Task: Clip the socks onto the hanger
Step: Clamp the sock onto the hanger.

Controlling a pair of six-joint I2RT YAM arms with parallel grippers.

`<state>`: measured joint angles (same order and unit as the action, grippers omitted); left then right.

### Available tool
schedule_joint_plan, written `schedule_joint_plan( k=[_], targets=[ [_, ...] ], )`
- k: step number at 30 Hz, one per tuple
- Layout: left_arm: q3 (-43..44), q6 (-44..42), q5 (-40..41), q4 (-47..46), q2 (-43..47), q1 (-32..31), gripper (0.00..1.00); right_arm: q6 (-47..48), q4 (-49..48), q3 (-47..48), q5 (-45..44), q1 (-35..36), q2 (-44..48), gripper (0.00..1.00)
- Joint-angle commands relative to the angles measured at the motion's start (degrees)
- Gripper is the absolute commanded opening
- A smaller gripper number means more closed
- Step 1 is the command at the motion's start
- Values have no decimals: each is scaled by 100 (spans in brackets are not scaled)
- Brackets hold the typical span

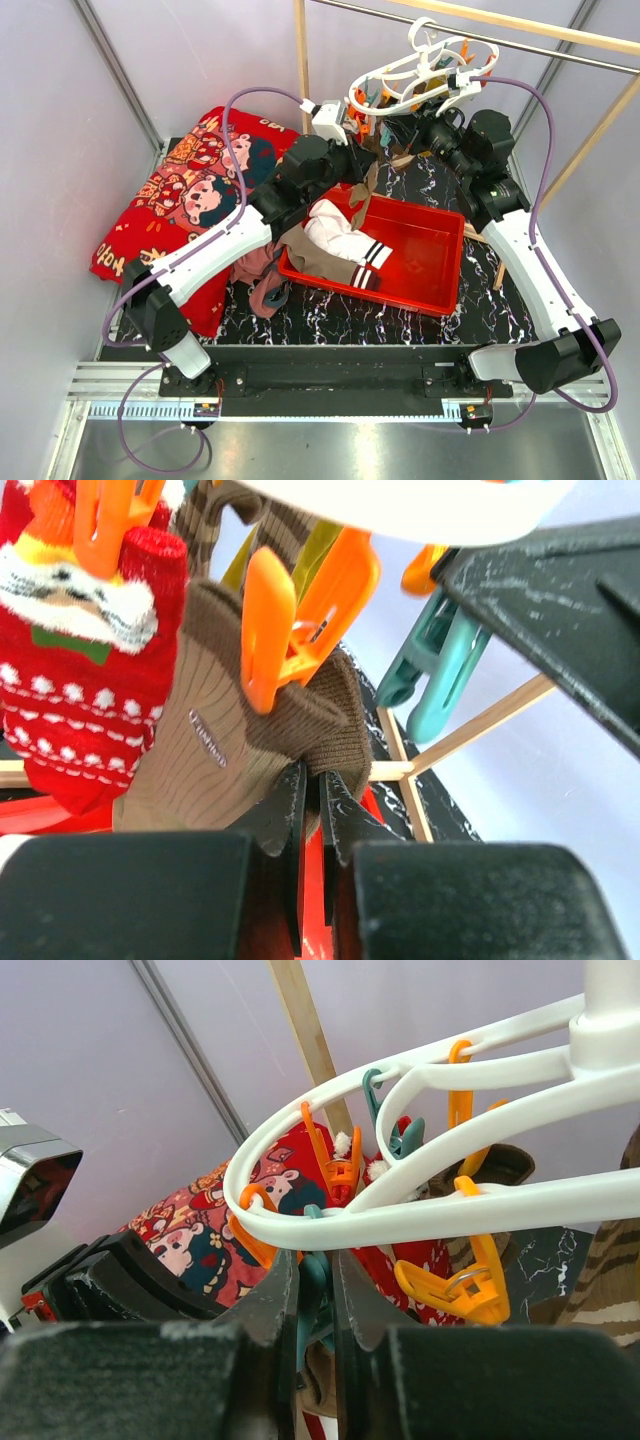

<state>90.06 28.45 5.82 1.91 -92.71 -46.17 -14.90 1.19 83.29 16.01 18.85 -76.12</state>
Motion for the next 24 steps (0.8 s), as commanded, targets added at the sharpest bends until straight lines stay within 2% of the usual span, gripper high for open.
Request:
schedule_joint_plan(
  k=[1,24],
  targets=[
    [301,170,130,-490,-81,-6,0,-312,22,-102,-54,31,71,0],
    [451,223,94,-604,-160,-76,0,-717,-348,-287,-300,48,35,0]
  ],
)
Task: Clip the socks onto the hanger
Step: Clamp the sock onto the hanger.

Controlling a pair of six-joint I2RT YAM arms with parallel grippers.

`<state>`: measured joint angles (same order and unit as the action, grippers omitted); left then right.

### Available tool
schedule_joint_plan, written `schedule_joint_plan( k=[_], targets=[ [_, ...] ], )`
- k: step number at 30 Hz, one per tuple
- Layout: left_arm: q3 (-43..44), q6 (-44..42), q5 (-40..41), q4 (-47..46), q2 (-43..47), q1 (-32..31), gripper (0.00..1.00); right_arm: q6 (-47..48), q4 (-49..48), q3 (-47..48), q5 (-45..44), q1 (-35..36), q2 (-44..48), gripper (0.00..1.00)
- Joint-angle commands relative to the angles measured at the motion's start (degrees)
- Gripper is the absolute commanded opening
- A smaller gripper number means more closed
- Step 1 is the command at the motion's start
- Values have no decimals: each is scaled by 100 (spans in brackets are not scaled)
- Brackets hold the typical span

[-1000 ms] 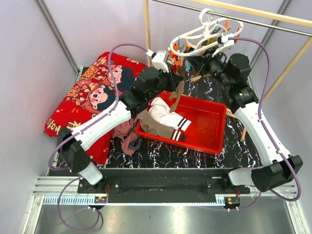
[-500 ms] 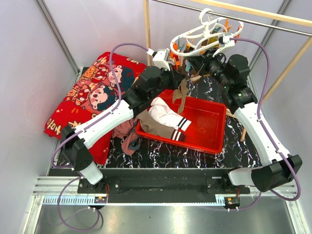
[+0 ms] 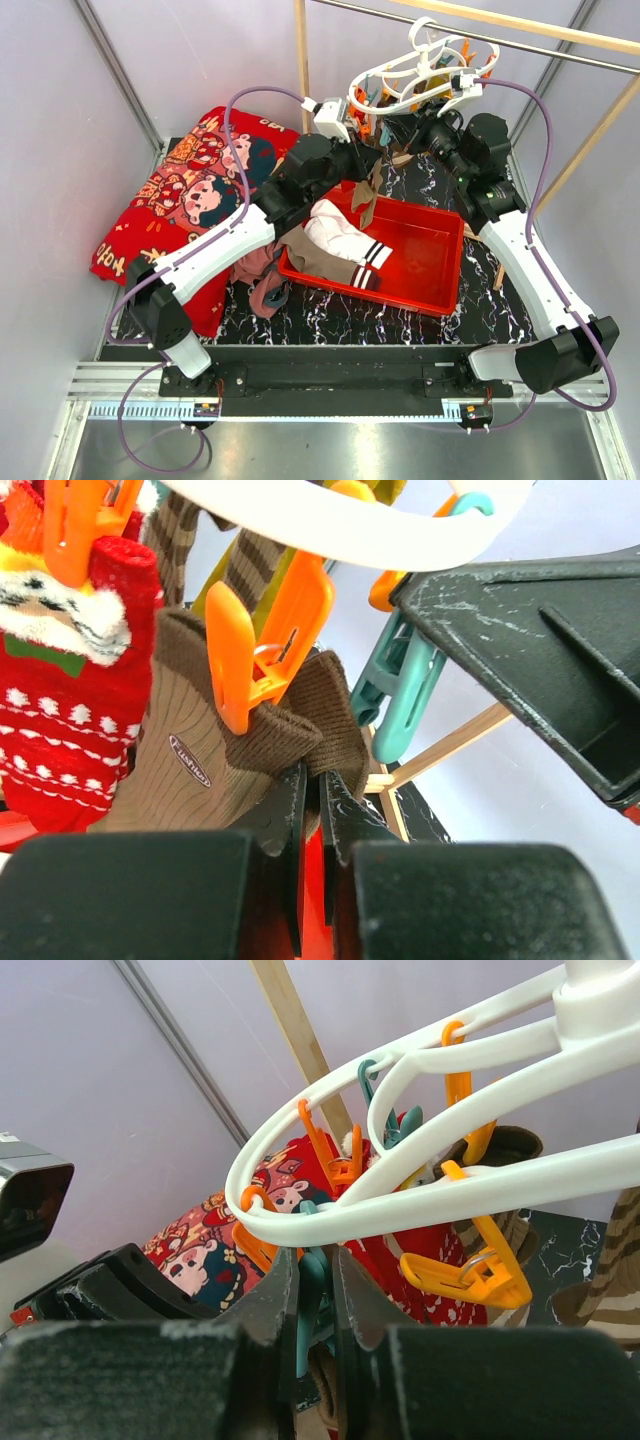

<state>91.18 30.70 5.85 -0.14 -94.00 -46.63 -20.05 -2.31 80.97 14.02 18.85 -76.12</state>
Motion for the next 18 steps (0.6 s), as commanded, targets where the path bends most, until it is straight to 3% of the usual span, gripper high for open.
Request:
schedule_joint_plan(
  k=[1,18],
  targets=[
    [348,-2,101,-399,-40,-39,0,-201,2,-64,-119,57,36,0],
    [577,-222,276,-364,-58,-241,0,-157,-121,-318,-321,92,53,0]
  ],
)
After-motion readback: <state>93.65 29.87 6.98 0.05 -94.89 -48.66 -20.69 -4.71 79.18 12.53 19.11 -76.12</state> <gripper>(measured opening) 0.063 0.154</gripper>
